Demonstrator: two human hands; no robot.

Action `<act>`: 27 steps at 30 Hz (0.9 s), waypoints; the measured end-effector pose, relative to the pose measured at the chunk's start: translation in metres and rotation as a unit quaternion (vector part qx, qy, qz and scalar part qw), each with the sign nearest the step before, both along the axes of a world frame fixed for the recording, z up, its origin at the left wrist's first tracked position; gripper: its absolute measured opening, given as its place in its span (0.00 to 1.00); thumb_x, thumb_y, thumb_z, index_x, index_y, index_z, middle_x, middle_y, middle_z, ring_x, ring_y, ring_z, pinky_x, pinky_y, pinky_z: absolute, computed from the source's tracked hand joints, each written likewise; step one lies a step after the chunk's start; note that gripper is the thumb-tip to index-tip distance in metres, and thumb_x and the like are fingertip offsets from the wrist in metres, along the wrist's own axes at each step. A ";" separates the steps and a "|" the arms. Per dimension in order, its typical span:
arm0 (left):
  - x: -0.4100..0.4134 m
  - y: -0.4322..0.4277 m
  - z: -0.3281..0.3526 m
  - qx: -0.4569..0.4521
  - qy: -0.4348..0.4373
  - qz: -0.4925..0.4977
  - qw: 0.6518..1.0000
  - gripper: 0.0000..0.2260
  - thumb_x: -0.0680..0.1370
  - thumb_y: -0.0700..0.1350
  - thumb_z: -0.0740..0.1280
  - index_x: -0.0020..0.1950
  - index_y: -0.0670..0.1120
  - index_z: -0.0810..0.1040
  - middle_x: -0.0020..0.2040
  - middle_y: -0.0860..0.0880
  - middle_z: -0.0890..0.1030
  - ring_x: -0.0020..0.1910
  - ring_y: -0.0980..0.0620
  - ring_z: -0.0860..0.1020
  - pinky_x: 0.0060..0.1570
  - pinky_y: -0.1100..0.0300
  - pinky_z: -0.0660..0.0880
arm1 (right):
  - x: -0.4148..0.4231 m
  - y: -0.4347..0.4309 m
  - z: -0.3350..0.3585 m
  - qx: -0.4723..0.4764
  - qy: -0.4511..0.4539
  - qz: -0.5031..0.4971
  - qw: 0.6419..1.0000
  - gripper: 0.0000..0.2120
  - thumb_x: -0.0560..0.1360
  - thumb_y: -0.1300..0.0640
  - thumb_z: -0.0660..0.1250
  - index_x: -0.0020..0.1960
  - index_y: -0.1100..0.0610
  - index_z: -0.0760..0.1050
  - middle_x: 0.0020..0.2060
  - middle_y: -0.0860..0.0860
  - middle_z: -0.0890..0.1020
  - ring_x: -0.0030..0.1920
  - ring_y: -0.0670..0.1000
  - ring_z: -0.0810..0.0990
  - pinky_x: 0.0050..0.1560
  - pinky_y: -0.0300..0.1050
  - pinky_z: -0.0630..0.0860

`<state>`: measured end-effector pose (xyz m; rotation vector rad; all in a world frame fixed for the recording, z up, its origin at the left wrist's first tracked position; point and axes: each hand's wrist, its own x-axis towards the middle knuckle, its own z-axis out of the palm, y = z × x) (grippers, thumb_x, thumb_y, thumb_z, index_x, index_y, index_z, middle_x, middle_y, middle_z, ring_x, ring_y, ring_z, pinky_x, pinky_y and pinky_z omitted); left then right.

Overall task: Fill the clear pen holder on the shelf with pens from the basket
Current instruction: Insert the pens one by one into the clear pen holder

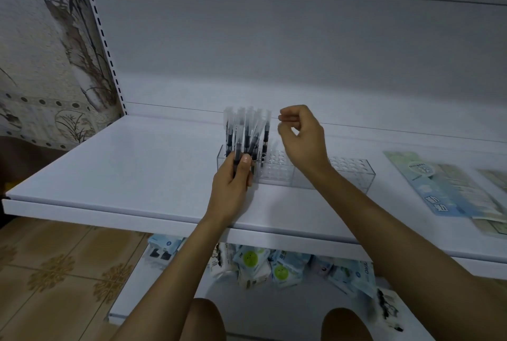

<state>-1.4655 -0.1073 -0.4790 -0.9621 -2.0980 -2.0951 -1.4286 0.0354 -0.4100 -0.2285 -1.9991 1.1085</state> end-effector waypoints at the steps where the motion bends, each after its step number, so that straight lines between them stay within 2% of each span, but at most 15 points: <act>1: 0.000 0.000 0.000 0.001 0.001 -0.003 1.000 0.13 0.82 0.52 0.56 0.41 0.48 0.71 0.30 0.53 0.73 0.30 0.58 0.70 0.33 0.66 0.68 | 0.005 -0.002 0.002 -0.022 0.015 0.005 1.000 0.08 0.76 0.62 0.65 0.55 0.61 0.74 0.46 0.49 0.79 0.45 0.42 0.76 0.46 0.27 0.71; 4: 0.000 0.000 0.000 -0.003 0.014 -0.022 1.000 0.15 0.81 0.52 0.56 0.40 0.45 0.71 0.31 0.52 0.73 0.30 0.56 0.70 0.34 0.64 0.67 | 0.020 -0.010 -0.002 -0.076 -0.015 0.052 0.996 0.09 0.75 0.54 0.69 0.52 0.58 0.77 0.42 0.48 0.81 0.44 0.46 0.79 0.45 0.32 0.74; 6: 0.001 -0.001 0.001 -0.010 0.029 -0.036 0.999 0.15 0.81 0.52 0.57 0.40 0.44 0.71 0.31 0.50 0.73 0.30 0.56 0.70 0.34 0.64 0.67 | 0.027 -0.017 -0.009 -0.089 -0.057 0.082 0.991 0.09 0.73 0.53 0.71 0.50 0.57 0.79 0.43 0.50 0.82 0.45 0.47 0.80 0.47 0.37 0.77; 9: 0.002 -0.001 0.001 -0.025 0.048 -0.047 0.997 0.12 0.81 0.50 0.58 0.41 0.46 0.71 0.31 0.50 0.74 0.30 0.56 0.70 0.35 0.65 0.68 | 0.032 -0.025 -0.019 -0.103 -0.064 0.104 0.987 0.05 0.71 0.59 0.73 0.46 0.55 0.78 0.41 0.50 0.83 0.43 0.48 0.81 0.47 0.40 0.79; 12: 0.003 -0.001 -0.001 -0.037 0.055 -0.049 0.997 0.11 0.82 0.50 0.58 0.44 0.46 0.73 0.32 0.51 0.75 0.31 0.57 0.71 0.36 0.63 0.68 | 0.034 -0.024 -0.020 -0.168 -0.062 0.112 0.977 0.04 0.72 0.63 0.71 0.45 0.58 0.78 0.39 0.52 0.82 0.39 0.45 0.80 0.41 0.35 0.77; 15: 0.005 0.000 -0.001 -0.045 0.046 -0.044 0.997 0.15 0.80 0.54 0.58 0.45 0.44 0.75 0.32 0.51 0.76 0.30 0.58 0.71 0.35 0.60 0.69 | 0.038 -0.021 -0.016 -0.241 -0.056 0.110 0.963 0.04 0.74 0.63 0.68 0.48 0.58 0.78 0.41 0.53 0.83 0.40 0.46 0.82 0.41 0.34 0.77; 19: 0.004 0.000 -0.001 -0.057 0.060 -0.038 0.996 0.12 0.80 0.53 0.58 0.42 0.49 0.73 0.31 0.53 0.75 0.30 0.58 0.71 0.36 0.60 0.70 | 0.040 -0.011 -0.014 -0.368 0.012 0.075 0.927 0.05 0.76 0.62 0.67 0.52 0.57 0.78 0.42 0.52 0.84 0.43 0.50 0.83 0.46 0.42 0.80; 24: 0.003 0.000 -0.002 -0.080 0.096 -0.025 0.992 0.11 0.81 0.49 0.59 0.40 0.48 0.73 0.31 0.51 0.75 0.30 0.59 0.71 0.35 0.65 0.68 | 0.042 -0.020 -0.027 -0.360 -0.016 0.099 0.928 0.10 0.75 0.64 0.68 0.56 0.57 0.75 0.40 0.54 0.84 0.38 0.48 0.84 0.46 0.42 0.81; 27: 0.004 0.001 -0.001 -0.060 0.068 -0.020 0.996 0.13 0.81 0.50 0.59 0.42 0.45 0.73 0.31 0.50 0.75 0.29 0.59 0.71 0.34 0.66 0.68 | 0.038 -0.022 -0.025 -0.364 0.004 0.107 0.925 0.16 0.75 0.65 0.67 0.61 0.58 0.70 0.42 0.55 0.83 0.37 0.47 0.83 0.44 0.41 0.82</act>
